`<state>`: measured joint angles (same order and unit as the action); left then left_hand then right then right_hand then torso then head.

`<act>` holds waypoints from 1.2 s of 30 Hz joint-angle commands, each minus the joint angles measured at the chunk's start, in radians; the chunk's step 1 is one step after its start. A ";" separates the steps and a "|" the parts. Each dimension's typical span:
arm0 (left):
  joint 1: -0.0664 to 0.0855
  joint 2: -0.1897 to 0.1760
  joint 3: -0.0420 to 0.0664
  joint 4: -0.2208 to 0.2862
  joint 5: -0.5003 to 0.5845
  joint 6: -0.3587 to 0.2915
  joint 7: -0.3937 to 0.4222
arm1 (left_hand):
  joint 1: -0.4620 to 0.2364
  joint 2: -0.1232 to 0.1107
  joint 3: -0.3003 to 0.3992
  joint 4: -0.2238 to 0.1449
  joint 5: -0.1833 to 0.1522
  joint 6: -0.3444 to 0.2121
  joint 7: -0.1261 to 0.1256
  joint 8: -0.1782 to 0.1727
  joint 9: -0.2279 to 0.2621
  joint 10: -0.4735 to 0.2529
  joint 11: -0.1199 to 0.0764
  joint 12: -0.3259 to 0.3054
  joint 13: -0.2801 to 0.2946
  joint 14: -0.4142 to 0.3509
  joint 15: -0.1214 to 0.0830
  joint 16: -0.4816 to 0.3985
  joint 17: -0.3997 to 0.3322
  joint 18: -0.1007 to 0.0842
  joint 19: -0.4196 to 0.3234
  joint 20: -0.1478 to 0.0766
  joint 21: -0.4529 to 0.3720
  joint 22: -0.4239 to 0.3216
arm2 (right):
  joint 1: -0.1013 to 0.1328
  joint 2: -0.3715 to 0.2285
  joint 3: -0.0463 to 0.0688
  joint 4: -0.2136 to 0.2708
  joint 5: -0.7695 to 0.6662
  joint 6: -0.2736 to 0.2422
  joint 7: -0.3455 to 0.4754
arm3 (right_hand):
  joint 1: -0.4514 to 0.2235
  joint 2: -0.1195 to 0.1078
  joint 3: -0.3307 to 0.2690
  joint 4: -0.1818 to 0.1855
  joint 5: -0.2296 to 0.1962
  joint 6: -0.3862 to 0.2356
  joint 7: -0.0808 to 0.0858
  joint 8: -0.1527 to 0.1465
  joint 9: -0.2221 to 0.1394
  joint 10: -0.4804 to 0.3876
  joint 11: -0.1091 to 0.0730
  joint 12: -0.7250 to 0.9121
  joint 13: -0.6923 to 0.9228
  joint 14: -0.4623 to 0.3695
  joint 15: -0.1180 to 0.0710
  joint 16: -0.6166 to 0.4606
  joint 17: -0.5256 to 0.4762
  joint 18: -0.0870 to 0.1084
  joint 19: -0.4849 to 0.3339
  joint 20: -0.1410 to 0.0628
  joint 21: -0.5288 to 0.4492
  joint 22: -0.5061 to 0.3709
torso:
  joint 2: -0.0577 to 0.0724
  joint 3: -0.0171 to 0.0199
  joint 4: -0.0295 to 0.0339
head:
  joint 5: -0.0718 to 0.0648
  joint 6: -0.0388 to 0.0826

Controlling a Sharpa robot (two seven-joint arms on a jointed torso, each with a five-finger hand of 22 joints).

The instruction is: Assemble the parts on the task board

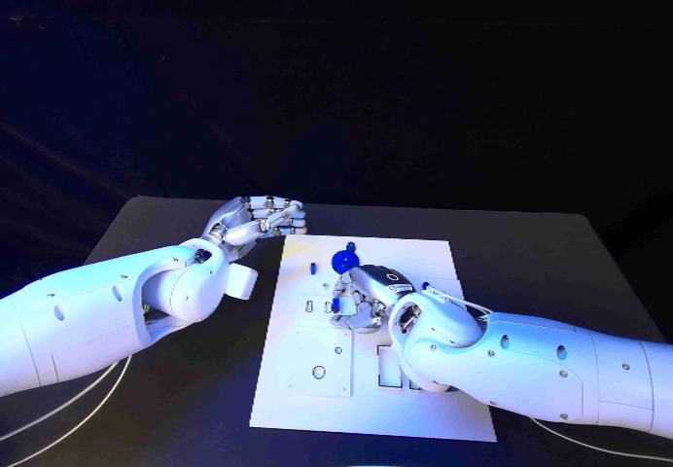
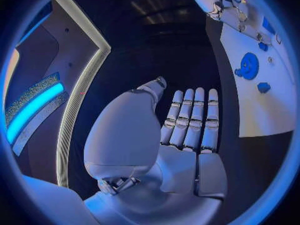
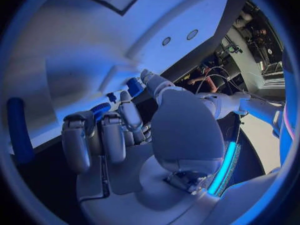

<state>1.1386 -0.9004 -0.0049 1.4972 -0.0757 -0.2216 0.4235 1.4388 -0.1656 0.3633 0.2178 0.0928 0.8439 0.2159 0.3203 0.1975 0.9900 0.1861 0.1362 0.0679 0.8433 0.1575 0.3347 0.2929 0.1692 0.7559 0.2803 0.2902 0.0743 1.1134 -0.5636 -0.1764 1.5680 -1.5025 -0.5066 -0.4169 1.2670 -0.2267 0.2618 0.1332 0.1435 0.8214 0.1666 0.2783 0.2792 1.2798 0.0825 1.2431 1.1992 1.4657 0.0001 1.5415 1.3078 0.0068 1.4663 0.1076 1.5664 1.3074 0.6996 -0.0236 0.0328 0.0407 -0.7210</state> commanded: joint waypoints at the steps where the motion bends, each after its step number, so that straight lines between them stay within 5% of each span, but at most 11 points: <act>1: 0.001 0.003 0.001 -0.002 0.005 0.005 -0.010 | -0.001 -0.009 0.009 -0.002 0.001 -0.023 0.012 -0.015 -0.005 -0.003 -0.001 -0.012 -0.002 0.009 -0.003 -0.005 0.000 0.014 0.006 0.003 -0.003 -0.001 | 0.000 -0.015 0.002 0.023 -0.012 -0.066 0.028 | 0.079 0.021 -0.183 0.085 0.007 -0.037 0.014 -0.034 -0.019 -0.017 0.009 -0.022 -0.032 0.086 0.014 -0.002 0.184 -0.007 0.105 0.012 0.004 0.263 | 0.000 0.0021 0.0024 | 0.004 0.000; 3: 0.001 0.003 0.001 -0.005 -0.006 -0.002 -0.024 | -0.007 -0.013 0.007 0.001 0.000 -0.030 0.007 -0.023 -0.007 0.005 -0.005 -0.017 -0.001 0.034 -0.009 -0.001 0.003 0.017 0.032 -0.002 0.008 0.002 | 0.006 -0.031 0.006 0.040 -0.008 -0.093 0.044 | 0.129 -0.001 -0.239 0.166 0.005 -0.047 0.019 -0.050 -0.027 -0.018 0.016 -0.022 -0.038 0.087 0.019 -0.001 0.187 -0.007 0.105 0.016 0.004 0.263 | -0.001 0.0028 0.0001 | 0.006 0.001; 12: 0.001 0.020 0.001 -0.020 -0.059 -0.079 -0.100 | -0.064 -0.022 -0.051 0.051 -0.003 -0.036 0.010 -0.030 0.000 0.108 -0.035 0.036 0.026 0.314 -0.080 0.225 0.159 0.013 0.314 -0.105 0.199 0.085 | 0.071 -0.125 0.015 0.066 0.180 -0.130 0.284 | 0.151 0.004 -0.251 0.163 -0.026 -0.063 0.029 -0.072 -0.038 -0.010 0.025 -0.001 -0.022 0.083 0.028 -0.007 0.173 -0.007 0.105 0.022 0.004 0.263 | -0.003 0.0033 0.0036 | 0.005 0.006; 16: 0.002 0.022 0.001 -0.021 -0.120 -0.077 -0.188 | -0.076 -0.010 -0.102 0.066 -0.002 -0.084 -0.012 0.049 0.041 0.103 -0.062 0.225 0.141 0.378 -0.110 0.611 0.430 0.008 0.396 -0.145 0.400 0.200 | 0.101 -0.179 0.016 0.064 0.329 -0.129 0.415 | 0.154 0.009 -0.256 0.164 -0.055 -0.062 0.031 -0.074 -0.039 -0.007 0.027 0.010 -0.013 0.083 0.031 -0.006 0.175 -0.007 0.105 0.024 0.004 0.263 | -0.005 0.0052 -0.0018 | 0.012 0.007; 18: 0.002 0.021 0.001 -0.020 -0.175 -0.052 -0.264 | -0.078 0.001 -0.119 0.067 0.000 -0.113 -0.011 0.093 0.063 0.054 -0.061 0.316 0.203 0.372 -0.109 0.728 0.547 0.007 0.383 -0.148 0.459 0.239 | 0.113 -0.210 0.016 0.060 0.421 -0.147 0.483 | 0.153 0.048 -0.235 0.161 -0.058 -0.035 0.025 -0.062 -0.036 -0.010 0.023 0.016 -0.011 0.084 0.029 -0.006 0.176 -0.007 0.105 0.025 0.004 0.263 | -0.009 0.0079 -0.0046 | 0.014 0.006; 19: 0.003 0.020 0.001 -0.018 -0.208 -0.032 -0.307 | -0.087 0.008 -0.130 0.067 0.006 -0.120 -0.026 0.146 0.088 0.054 -0.078 0.457 0.293 0.497 -0.122 0.929 0.779 0.011 0.412 -0.157 0.554 0.308 | 0.119 -0.225 0.016 0.059 0.458 -0.155 0.509 | 0.160 0.062 -0.222 0.159 -0.031 -0.021 0.021 -0.054 -0.034 -0.007 0.019 0.022 -0.006 0.085 0.025 -0.005 0.180 -0.007 0.105 0.022 0.004 0.263 | -0.009 0.0085 -0.0053 | 0.016 0.008; 21: 0.007 0.019 0.001 -0.014 -0.271 0.009 -0.379 | -0.111 0.014 -0.138 0.064 0.002 -0.144 -0.028 0.224 0.119 -0.013 -0.084 0.633 0.407 0.534 -0.136 1.014 0.877 -0.013 0.420 -0.155 0.716 0.488 | 0.130 -0.247 0.017 0.056 0.504 -0.161 0.539 | 0.171 0.071 -0.209 0.157 -0.002 -0.012 0.017 -0.049 -0.033 0.001 0.016 0.033 0.004 0.086 0.022 -0.002 0.186 -0.007 0.105 0.019 0.004 0.263 | -0.011 0.0105 -0.0072 | 0.016 0.008; 22: 0.012 0.020 0.001 -0.013 -0.310 0.037 -0.424 | -0.122 0.036 -0.130 0.070 0.007 -0.125 -0.045 0.283 0.140 -0.011 -0.094 0.721 0.454 0.597 -0.132 1.090 0.996 -0.034 0.475 -0.161 0.853 0.684 | 0.138 -0.258 0.018 0.051 0.531 -0.164 0.552 | 0.172 0.079 -0.202 0.156 0.007 -0.004 0.015 -0.044 -0.032 0.008 0.013 0.040 0.011 0.087 0.020 -0.001 0.187 -0.007 0.105 0.017 0.004 0.263 | -0.012 0.0123 -0.0074 | 0.016 0.008; 29: 0.075 0.055 0.001 -0.019 -0.567 0.219 -0.697 | -0.274 0.065 -0.171 0.074 0.006 -0.056 -0.100 0.415 0.207 0.099 -0.145 0.910 0.608 0.698 -0.179 1.196 1.190 -0.081 0.595 -0.196 1.073 1.017 | 0.181 -0.302 0.020 -0.006 0.662 -0.165 0.585 | 0.166 0.085 -0.198 0.157 0.004 0.000 0.012 -0.042 -0.032 0.008 0.011 0.041 0.011 0.087 0.018 -0.001 0.187 -0.007 0.105 0.015 0.004 0.263 | -0.023 0.0155 -0.0041 | 0.011 0.001; 32: 0.098 0.078 0.000 -0.020 -0.650 0.271 -0.781 | -0.295 0.074 -0.186 0.075 0.007 -0.042 -0.115 0.438 0.231 0.157 -0.158 0.970 0.697 0.706 -0.191 1.204 1.208 -0.090 0.619 -0.204 1.108 1.077 | 0.189 -0.309 0.020 -0.030 0.677 -0.170 0.593 | 0.162 0.088 -0.197 0.157 0.000 0.001 0.012 -0.041 -0.033 0.009 0.011 0.043 0.012 0.087 0.017 -0.002 0.187 -0.007 0.105 0.014 0.004 0.263 | -0.026 0.0163 -0.0023 | 0.007 -0.002; 36: 0.113 0.110 -0.001 -0.022 -0.722 0.319 -0.861 | -0.301 0.093 -0.185 0.075 0.008 -0.052 -0.116 0.435 0.238 0.154 -0.159 0.967 0.694 0.706 -0.193 1.204 1.207 -0.092 0.620 -0.207 1.115 1.088 | 0.194 -0.311 0.021 -0.056 0.678 -0.171 0.593 | 0.162 0.089 -0.194 0.156 0.012 0.001 0.011 -0.041 -0.033 0.010 0.010 0.044 0.013 0.087 0.017 -0.002 0.186 -0.007 0.105 0.013 0.004 0.263 | -0.028 0.0176 -0.0070 | 0.012 -0.008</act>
<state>1.2494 -0.7945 -0.0053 1.4749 -0.6627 -0.0075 -0.2976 1.1388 -0.0814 0.1834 0.2952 0.0963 0.7975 0.1017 0.7546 0.4343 1.1461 0.0268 1.1062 0.7641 1.4668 -0.0270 1.5360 1.3081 0.0911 1.3688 0.0751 1.4009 1.1607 1.3071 -0.8745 -0.1559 1.5153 -0.8669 -0.6671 0.1334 1.4304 -0.1459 0.0615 0.2883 0.1494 0.8150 0.1783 0.2324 0.2463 1.2811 0.0930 1.2835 1.2115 1.4665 0.0215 1.5377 1.3075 0.0068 1.4626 0.1256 1.5664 1.3081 0.6747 -0.0070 0.0287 0.0491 -0.7261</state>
